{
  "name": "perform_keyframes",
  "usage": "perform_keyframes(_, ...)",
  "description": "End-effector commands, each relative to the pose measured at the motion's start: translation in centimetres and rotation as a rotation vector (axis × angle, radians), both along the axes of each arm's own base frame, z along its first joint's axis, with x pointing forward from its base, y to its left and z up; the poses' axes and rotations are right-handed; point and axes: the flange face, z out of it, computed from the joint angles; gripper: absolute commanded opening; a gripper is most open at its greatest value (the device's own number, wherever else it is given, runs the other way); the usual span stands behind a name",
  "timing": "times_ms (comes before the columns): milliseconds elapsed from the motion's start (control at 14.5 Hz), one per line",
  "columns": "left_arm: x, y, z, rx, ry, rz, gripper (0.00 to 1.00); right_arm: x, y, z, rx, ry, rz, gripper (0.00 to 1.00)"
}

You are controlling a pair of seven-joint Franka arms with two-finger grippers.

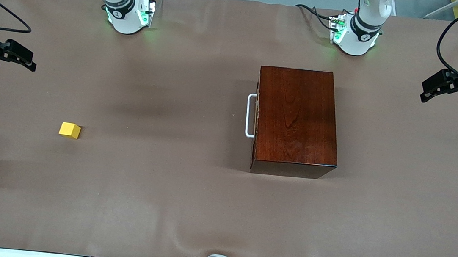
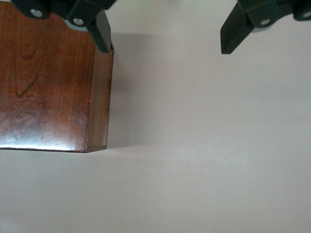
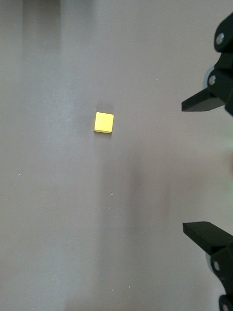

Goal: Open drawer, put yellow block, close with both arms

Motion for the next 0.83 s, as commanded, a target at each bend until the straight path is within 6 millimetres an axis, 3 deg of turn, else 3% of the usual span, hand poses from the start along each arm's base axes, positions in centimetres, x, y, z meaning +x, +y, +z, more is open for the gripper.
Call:
perform_keyframes(0,-0.1,-0.3,0.7,0.007,-0.012,0.046,1.00,0.4,0.0,0.3,-0.009,0.004,-0.006,1.00)
perform_keyframes(552,0.6,-2.7,-0.8,0.004,0.016,0.051,1.00,2.1,-0.8,0.1,-0.017,0.001,-0.010,1.00)
perform_keyframes(760,0.7,-5.9,-1.9,0.003,0.033,-0.006,1.00,2.0,-1.1,0.1,-0.020,0.004,-0.021,1.00)
